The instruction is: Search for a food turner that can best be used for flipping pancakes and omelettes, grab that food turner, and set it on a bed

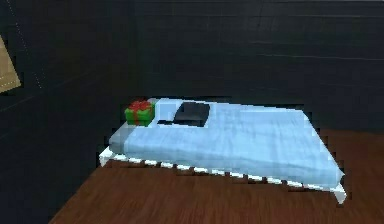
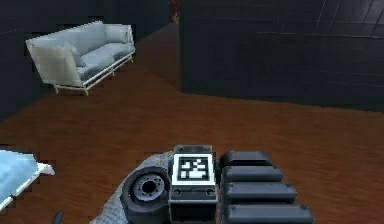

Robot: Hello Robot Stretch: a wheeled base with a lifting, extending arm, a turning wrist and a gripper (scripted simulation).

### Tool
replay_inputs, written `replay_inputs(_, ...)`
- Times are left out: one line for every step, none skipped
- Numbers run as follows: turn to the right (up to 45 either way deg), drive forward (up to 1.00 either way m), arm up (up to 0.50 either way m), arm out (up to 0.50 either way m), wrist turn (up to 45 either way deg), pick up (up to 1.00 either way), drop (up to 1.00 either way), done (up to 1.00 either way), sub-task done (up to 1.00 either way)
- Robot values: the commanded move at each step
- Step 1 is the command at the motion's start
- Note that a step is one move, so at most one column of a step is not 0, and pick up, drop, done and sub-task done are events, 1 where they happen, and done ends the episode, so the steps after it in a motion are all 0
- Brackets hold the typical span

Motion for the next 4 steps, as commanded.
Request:
replay_inputs(0.0,1.00,0.00,0.00,0.0,0.00,0.00,0.00,0.00)
replay_inputs(-45.0,0.00,0.00,0.00,0.0,0.00,0.00,0.00,0.00)
replay_inputs(-45.0,0.00,0.00,0.00,0.0,0.00,0.00,0.00,0.00)
replay_inputs(-45.0,0.00,0.00,0.00,0.0,0.00,0.00,0.00,0.00)
